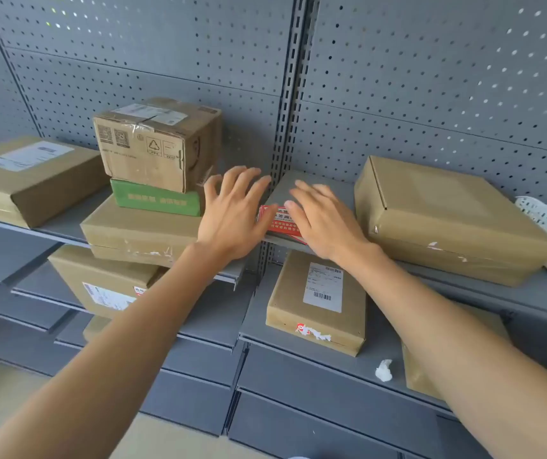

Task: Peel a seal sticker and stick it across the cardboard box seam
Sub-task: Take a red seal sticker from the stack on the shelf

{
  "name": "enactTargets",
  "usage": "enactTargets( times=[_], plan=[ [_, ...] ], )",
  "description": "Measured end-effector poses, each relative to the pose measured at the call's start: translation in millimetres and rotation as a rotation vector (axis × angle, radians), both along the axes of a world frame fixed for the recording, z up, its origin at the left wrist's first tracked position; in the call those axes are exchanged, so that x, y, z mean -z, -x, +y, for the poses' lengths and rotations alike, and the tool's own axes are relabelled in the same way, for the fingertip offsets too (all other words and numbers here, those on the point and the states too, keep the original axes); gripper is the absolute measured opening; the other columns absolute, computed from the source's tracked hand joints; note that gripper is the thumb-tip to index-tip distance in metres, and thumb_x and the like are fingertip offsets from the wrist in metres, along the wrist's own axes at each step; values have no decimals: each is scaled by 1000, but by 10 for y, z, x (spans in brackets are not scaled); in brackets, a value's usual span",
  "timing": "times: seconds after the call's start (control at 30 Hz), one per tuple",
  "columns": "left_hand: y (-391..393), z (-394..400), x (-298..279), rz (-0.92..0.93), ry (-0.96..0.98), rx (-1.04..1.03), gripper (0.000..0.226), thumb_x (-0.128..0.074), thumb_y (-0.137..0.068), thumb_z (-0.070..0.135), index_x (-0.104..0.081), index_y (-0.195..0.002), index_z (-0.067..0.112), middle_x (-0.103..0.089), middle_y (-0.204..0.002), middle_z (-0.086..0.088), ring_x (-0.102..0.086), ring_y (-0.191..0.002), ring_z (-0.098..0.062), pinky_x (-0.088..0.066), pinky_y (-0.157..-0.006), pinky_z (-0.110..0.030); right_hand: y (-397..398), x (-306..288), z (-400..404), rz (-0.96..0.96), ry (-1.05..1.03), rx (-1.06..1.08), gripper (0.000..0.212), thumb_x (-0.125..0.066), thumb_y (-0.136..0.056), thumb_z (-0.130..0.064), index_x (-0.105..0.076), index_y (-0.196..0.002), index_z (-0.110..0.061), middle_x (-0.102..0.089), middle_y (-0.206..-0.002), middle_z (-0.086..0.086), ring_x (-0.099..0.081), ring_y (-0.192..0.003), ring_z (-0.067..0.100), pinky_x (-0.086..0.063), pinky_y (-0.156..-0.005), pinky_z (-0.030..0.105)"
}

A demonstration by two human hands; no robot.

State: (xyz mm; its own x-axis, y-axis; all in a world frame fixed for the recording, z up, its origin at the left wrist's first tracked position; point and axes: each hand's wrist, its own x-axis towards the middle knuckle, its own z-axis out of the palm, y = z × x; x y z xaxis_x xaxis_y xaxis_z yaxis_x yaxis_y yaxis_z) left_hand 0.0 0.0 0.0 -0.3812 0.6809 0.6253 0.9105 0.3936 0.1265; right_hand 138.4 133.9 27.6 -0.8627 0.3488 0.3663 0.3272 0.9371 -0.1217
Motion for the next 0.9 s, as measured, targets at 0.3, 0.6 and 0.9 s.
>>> enactTargets(
  times=[0.3,0.6,0.9],
  plan=[
    [-71,21,164,-152,51,43,40,-52,-92,47,-74,-118,26,-67,-124,4,-53,-120,-26,-31,-99,-48,-32,135,21,-65,93,47,46,-49,-101,-46,-66,-124,-10,-68,-122,8,-50,-126,24,-50,-98,45],
    [-85,31,102,-249,8,62,52,-60,-95,47,-57,-141,22,-64,-134,1,-50,-128,-27,-30,-104,-48,6,126,67,102,275,84,37,-74,-88,-42,-66,-113,-15,-68,-108,2,-57,-105,19,-51,-77,32],
    [-91,30,105,-320,2,89,52,-62,-95,50,-56,-141,25,-66,-132,4,-51,-126,-24,-29,-105,-47,5,10,12,212,444,169,29,-74,-91,-30,-69,-115,-15,-69,-114,5,-68,-97,17,-57,-81,27]
  ],
)
